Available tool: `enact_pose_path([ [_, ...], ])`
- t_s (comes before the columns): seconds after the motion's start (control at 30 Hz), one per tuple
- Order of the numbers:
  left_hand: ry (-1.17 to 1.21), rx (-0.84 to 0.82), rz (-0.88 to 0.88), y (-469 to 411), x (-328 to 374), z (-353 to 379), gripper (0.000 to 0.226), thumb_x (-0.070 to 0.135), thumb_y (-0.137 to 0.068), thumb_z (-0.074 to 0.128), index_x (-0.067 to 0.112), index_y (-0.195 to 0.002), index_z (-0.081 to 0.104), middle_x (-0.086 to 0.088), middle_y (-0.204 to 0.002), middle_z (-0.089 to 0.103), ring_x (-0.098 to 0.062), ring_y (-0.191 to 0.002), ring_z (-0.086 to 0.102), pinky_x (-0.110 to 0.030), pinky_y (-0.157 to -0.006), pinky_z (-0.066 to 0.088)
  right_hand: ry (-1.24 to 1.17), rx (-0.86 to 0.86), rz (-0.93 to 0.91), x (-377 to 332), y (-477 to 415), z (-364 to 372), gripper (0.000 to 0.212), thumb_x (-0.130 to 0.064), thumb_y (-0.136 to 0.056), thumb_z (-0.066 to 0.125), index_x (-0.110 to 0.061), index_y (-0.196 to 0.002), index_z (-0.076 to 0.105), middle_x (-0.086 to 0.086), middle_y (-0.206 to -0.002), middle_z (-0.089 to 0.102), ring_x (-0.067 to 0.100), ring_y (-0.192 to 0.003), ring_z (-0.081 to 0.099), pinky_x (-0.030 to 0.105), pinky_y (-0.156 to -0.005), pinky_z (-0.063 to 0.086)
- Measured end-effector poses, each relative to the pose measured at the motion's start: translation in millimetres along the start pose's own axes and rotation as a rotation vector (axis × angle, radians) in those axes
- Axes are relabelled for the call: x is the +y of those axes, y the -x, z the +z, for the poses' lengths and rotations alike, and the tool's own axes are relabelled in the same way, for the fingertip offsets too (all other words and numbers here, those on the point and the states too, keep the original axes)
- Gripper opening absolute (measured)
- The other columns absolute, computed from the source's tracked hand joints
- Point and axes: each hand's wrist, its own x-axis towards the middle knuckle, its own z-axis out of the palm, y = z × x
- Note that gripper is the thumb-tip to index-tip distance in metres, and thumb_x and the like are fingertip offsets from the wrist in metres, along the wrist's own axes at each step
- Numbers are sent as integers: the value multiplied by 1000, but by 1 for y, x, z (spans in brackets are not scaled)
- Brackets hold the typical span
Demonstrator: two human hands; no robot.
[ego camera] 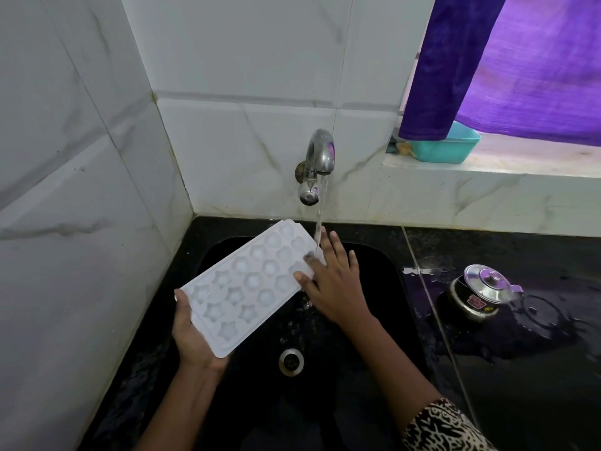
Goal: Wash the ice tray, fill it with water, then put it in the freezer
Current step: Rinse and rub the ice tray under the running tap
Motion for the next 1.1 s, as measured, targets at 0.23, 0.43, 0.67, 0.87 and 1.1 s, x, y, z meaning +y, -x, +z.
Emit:
enact_pose_path([
  [0.23,-15,-17,-39,-2,0,-4,66,64,-94,29,20,-98,78,-12,-114,70,-30,-98,69,-41,-67,59,3,45,45,11,2,-3,64,-64,-84,13,-29,-108,62,0,-160,6,17,-147,-3,50,-114,6],
  [0.43,9,-30,-41,-3,0,-8,69,63,-96,26,21,-93,79,-11,-109,72,-29,-94,71,-40,-65,59,0,-75,23,10,8,-4,77,-68,-79,5,-31,-119,59,-5,-160,-2,13,-145,-12,51,-116,2],
  [0.67,-5,-30,-23,-3,-5,-7,66,65,-95,28,21,-98,78,-12,-114,70,-29,-98,70,-40,-67,58,6,-56,39,-2,10,2,80,-69,-79,4,-29,-132,48,-4,-160,-2,12,-145,-12,47,-115,0],
  [0.87,18,-79,-102,-3,-6,-17,69,66,-94,27,20,-95,79,-12,-111,71,-29,-95,71,-41,-65,59,16,45,66,8,5,-5,66,-64,-84,12,-27,-103,64,0,-159,8,18,-147,-2,51,-114,5],
  [1.1,148,-153,-226,-21,-9,-36,77,66,-96,19,9,-134,55,-22,-142,46,-40,-124,52,-56,-94,46,-107,-148,104,14,15,-6,77,-71,-78,10,-33,-126,55,-7,-160,-1,11,-145,-12,46,-115,1],
])
